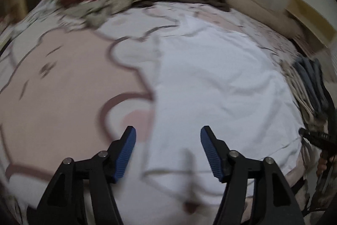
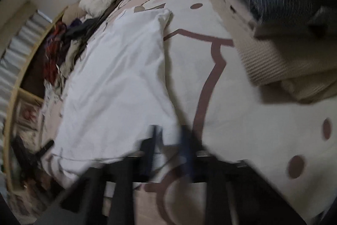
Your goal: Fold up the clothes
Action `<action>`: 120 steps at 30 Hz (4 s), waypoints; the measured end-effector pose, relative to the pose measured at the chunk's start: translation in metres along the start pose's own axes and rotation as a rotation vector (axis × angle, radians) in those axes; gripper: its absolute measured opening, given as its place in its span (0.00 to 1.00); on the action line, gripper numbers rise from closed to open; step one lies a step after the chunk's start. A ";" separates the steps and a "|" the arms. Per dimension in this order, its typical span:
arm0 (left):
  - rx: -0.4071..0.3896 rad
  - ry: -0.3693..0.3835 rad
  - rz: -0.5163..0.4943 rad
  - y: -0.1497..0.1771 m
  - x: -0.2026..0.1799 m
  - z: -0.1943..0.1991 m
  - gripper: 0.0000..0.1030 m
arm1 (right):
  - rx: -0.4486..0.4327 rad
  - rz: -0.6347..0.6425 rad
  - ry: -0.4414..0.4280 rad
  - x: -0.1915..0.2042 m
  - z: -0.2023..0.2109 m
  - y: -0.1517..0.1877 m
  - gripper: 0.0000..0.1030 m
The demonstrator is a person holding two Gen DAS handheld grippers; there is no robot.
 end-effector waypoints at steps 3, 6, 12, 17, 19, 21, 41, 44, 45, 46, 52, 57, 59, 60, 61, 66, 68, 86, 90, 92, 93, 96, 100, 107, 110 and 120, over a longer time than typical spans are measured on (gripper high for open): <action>0.018 -0.042 0.035 0.005 0.016 0.009 0.64 | -0.036 0.047 0.046 0.011 0.010 0.004 0.07; 0.015 -0.043 -0.007 0.000 0.009 0.018 0.55 | -0.048 0.071 0.091 0.018 0.028 0.007 0.06; 0.007 -0.044 -0.091 -0.009 -0.005 0.035 0.54 | 0.054 0.129 0.225 0.007 0.011 0.024 0.06; 0.000 -0.046 -0.160 -0.016 -0.017 0.050 0.54 | 0.034 0.153 0.249 0.015 0.022 0.021 0.47; -0.002 -0.046 -0.188 -0.019 -0.022 0.056 0.54 | -0.002 0.169 0.277 0.015 0.034 0.018 0.75; -0.018 -0.027 -0.216 -0.029 -0.031 0.066 0.54 | -0.049 0.191 0.305 0.016 0.048 0.014 0.75; -0.194 0.111 -0.645 -0.219 -0.320 -0.042 0.39 | -0.147 0.463 0.124 0.062 -0.043 -0.040 0.32; -0.133 0.060 -0.691 -0.226 -0.342 -0.089 0.39 | -0.134 0.460 0.107 0.054 -0.048 -0.028 0.32; -0.108 0.042 -0.704 -0.229 -0.349 -0.105 0.39 | -0.135 0.456 0.099 0.052 -0.049 -0.026 0.32; -0.090 0.024 -0.715 -0.231 -0.354 -0.118 0.39 | -0.137 0.450 0.090 0.051 -0.049 -0.026 0.32; -0.044 -0.113 -0.861 -0.225 -0.380 -0.178 0.39 | -0.149 0.417 0.032 0.045 -0.048 -0.024 0.32; 0.007 -0.179 -0.995 -0.216 -0.392 -0.207 0.39 | -0.158 0.390 -0.014 0.040 -0.048 -0.023 0.32; 0.024 -0.204 -1.033 -0.216 -0.393 -0.215 0.39 | -0.159 0.382 -0.027 0.039 -0.048 -0.024 0.32; 0.032 -0.220 -1.052 -0.216 -0.393 -0.219 0.37 | -0.159 0.378 -0.033 0.038 -0.048 -0.024 0.32; 0.040 -0.235 -1.071 -0.216 -0.393 -0.223 0.34 | -0.159 0.375 -0.040 0.038 -0.048 -0.024 0.32; 0.093 -0.277 -1.128 -0.216 -0.389 -0.232 0.21 | -0.159 0.358 -0.068 0.035 -0.048 -0.025 0.32; 0.103 -0.292 -1.133 -0.216 -0.387 -0.233 0.14 | -0.158 0.353 -0.074 0.035 -0.049 -0.025 0.32; -0.179 -0.014 -0.423 -0.295 -0.340 -0.179 0.09 | -0.153 0.340 -0.087 0.033 -0.051 -0.027 0.32; -0.169 0.002 -0.429 -0.293 -0.353 -0.195 0.09 | -0.152 0.340 -0.088 0.032 -0.051 -0.027 0.32; -0.125 -0.008 -0.438 -0.289 -0.358 -0.211 0.09 | -0.151 0.338 -0.091 0.032 -0.052 -0.028 0.32; -0.099 -0.015 -0.437 -0.287 -0.360 -0.218 0.10 | -0.150 0.336 -0.092 0.032 -0.052 -0.028 0.32; -0.020 -0.036 -0.429 -0.281 -0.364 -0.238 0.26 | -0.147 0.321 -0.112 0.029 -0.051 -0.029 0.32; -0.012 0.034 -0.380 -0.284 -0.365 -0.225 0.59 | -0.137 0.282 -0.153 0.025 -0.046 -0.032 0.32; -0.042 0.097 -0.492 -0.282 -0.329 -0.148 0.62 | -0.146 0.202 -0.191 0.011 0.004 -0.025 0.32; -0.002 0.056 -0.546 -0.242 -0.284 -0.129 0.62 | -0.164 0.218 -0.147 0.018 0.016 -0.031 0.32; 0.119 -0.063 -0.734 -0.043 -0.136 -0.084 0.62 | -0.010 0.503 -0.026 0.100 -0.056 -0.017 0.32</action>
Point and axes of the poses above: each gripper's, at about its wrist camera, not at the fingertips, and z roughly against the way its jaws point, x to its left, y to its underside, the point moved 2 cm from there along -z, roughly the way its jaws point, and after that the axes turned 1 degree about -y, right-handed, at the moved point
